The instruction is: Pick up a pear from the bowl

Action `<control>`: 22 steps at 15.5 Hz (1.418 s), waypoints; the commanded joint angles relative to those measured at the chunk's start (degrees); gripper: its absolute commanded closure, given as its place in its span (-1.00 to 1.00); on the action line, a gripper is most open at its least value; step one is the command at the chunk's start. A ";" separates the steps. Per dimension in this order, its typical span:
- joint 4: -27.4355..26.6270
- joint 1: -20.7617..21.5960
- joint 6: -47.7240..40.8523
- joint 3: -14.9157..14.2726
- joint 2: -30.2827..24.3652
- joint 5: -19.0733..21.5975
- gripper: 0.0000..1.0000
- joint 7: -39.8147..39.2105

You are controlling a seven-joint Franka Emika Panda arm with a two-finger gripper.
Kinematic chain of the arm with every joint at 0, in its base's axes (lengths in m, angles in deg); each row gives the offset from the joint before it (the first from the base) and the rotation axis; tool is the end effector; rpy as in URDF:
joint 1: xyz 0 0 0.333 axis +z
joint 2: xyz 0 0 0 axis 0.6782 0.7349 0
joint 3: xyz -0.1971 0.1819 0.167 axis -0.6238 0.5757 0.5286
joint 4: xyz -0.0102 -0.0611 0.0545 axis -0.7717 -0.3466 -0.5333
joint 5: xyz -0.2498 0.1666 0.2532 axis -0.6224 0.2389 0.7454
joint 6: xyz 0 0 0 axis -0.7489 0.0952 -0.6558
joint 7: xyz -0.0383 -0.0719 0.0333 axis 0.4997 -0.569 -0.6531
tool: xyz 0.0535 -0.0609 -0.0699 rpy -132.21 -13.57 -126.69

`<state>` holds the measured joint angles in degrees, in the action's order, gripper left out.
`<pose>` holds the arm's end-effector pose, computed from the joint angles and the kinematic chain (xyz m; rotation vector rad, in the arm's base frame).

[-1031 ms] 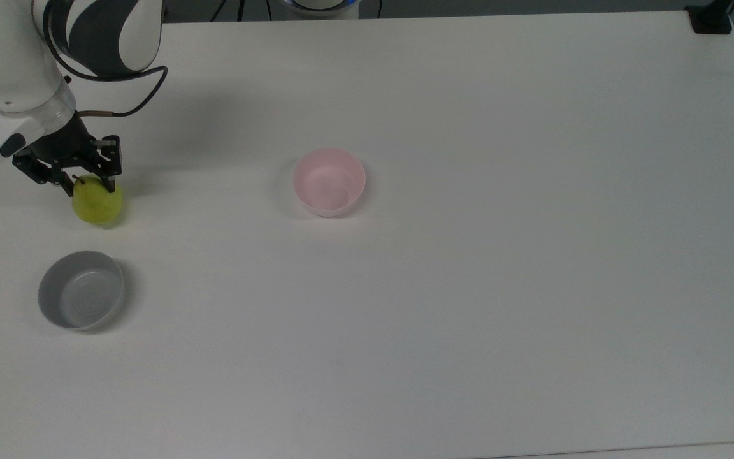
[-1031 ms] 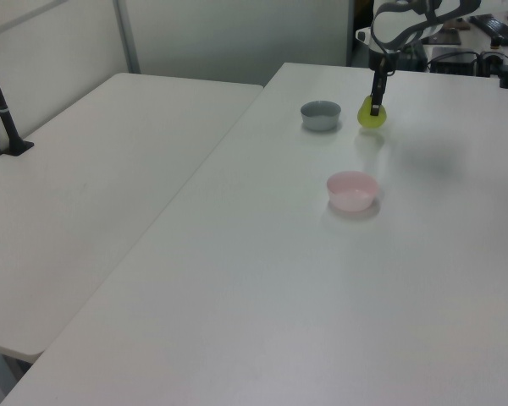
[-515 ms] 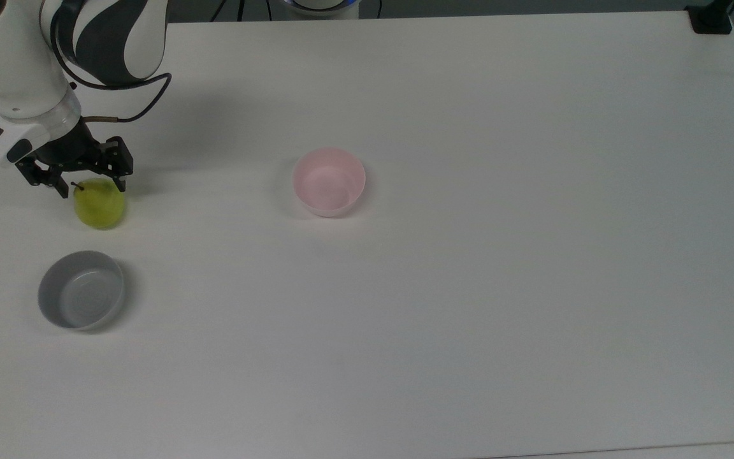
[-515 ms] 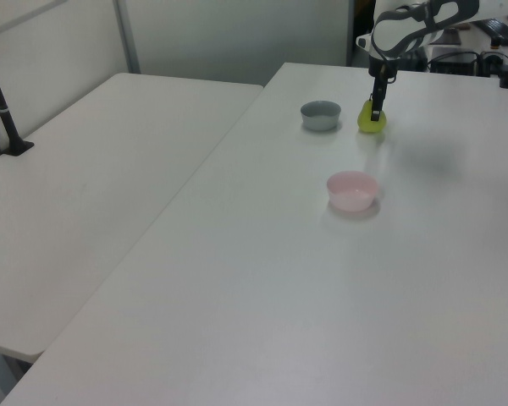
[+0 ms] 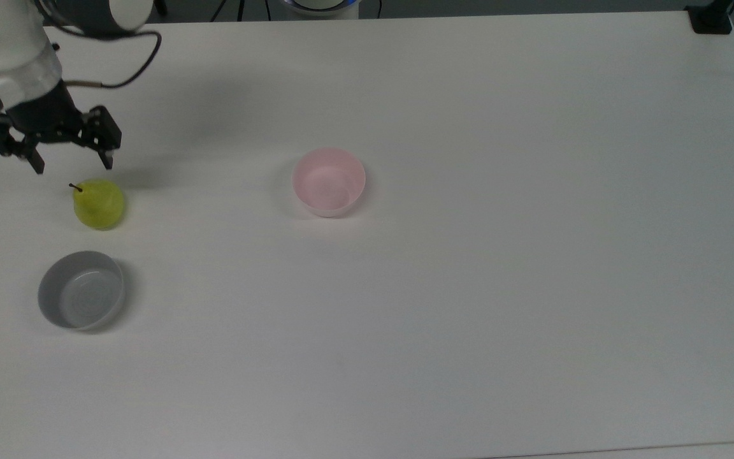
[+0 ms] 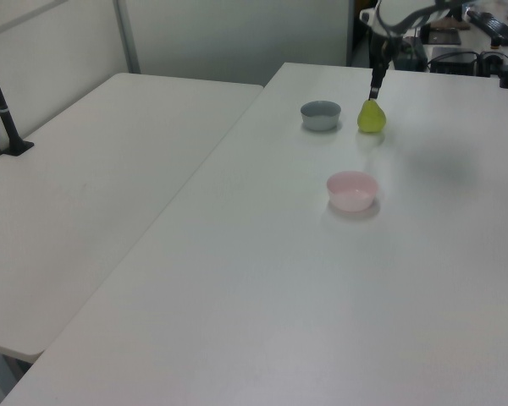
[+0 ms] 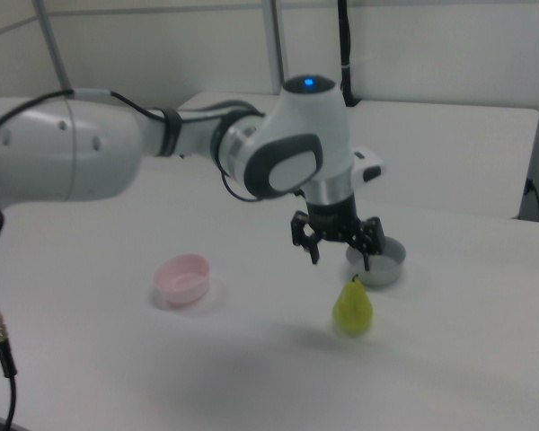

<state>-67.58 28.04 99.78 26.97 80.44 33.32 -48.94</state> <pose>0.6211 -0.2847 0.4300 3.0742 0.2295 0.2119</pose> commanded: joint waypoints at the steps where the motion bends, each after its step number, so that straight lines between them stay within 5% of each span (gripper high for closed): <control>1: -0.90 0.51 -9.02 1.48 -7.39 -0.36 -1.00 0.96; 3: 0.86 -0.45 -16.39 4.56 -10.38 -3.70 -1.00 0.96; 6: 3.23 -1.51 -28.25 6.41 -15.82 -3.10 -1.00 2.10; 10: 2.71 -0.64 -32.86 12.02 -21.10 -3.53 -1.00 18.64; 13: 2.54 3.31 -32.86 11.87 -22.34 -3.62 -1.00 27.14; 19: -2.55 10.34 -24.27 10.38 -22.96 -3.45 -1.00 27.16; 22: -3.00 10.62 -22.32 9.93 -22.87 -3.19 -1.00 27.33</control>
<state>-67.62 37.21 74.51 38.55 59.21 30.64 -22.53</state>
